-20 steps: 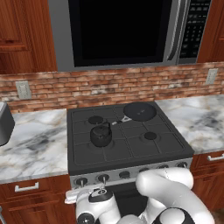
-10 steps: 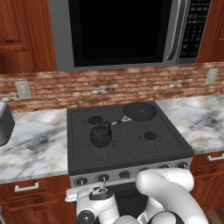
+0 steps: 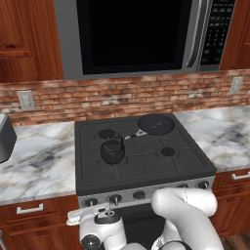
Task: Pick the kettle from the counter and place it on a stove burner. Then turn the burner on.
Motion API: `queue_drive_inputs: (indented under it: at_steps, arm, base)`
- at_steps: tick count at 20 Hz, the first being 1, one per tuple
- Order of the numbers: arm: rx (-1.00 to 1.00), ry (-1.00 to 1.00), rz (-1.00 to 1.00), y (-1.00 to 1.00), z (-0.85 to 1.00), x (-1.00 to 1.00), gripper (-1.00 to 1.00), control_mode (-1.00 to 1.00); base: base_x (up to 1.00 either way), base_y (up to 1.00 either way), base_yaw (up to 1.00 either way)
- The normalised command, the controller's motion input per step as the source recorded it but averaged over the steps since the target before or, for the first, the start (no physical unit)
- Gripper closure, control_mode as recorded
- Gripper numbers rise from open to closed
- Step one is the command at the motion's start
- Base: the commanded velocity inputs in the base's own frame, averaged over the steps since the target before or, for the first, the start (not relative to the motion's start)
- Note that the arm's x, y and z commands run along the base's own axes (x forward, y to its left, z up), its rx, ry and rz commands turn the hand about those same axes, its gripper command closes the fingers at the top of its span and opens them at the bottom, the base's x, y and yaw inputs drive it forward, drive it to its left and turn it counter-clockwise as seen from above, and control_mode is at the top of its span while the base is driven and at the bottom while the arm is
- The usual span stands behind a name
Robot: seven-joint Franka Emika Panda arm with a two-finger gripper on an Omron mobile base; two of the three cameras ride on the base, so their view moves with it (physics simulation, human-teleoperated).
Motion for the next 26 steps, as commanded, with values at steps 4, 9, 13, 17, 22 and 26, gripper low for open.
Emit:
queue_drive_inputs:
  at_steps: [4, 9, 13, 17, 22, 26]
  arm:
    - [0.00, -0.01, 0.00, 0.08, -0.18, 0.31, -1.00, -1.00]
    - [0.00, 0.00, 0.00, 0.00, -0.17, 0.30, -1.00, -1.00]
    - [0.00, 0.00, 0.00, 0.00, -0.02, 0.15, 1.00, -1.00]
    - [0.00, 0.00, 0.00, 0.00, 0.00, 0.00, 1.00, -1.00]
    - [0.00, 0.00, 0.00, 0.00, 0.00, 0.00, 1.00, -1.00]
    - [-0.01, -0.04, 0.06, 0.00, 0.00, 0.00, 1.00, -1.00]
  base:
    - [0.00, 0.00, 0.00]
    - [0.00, 0.00, 0.00]
    - [0.00, 0.00, 0.00]
    - [0.00, 0.00, 0.00]
    - [0.00, 0.00, 0.00]
    - [0.00, 0.00, 0.00]
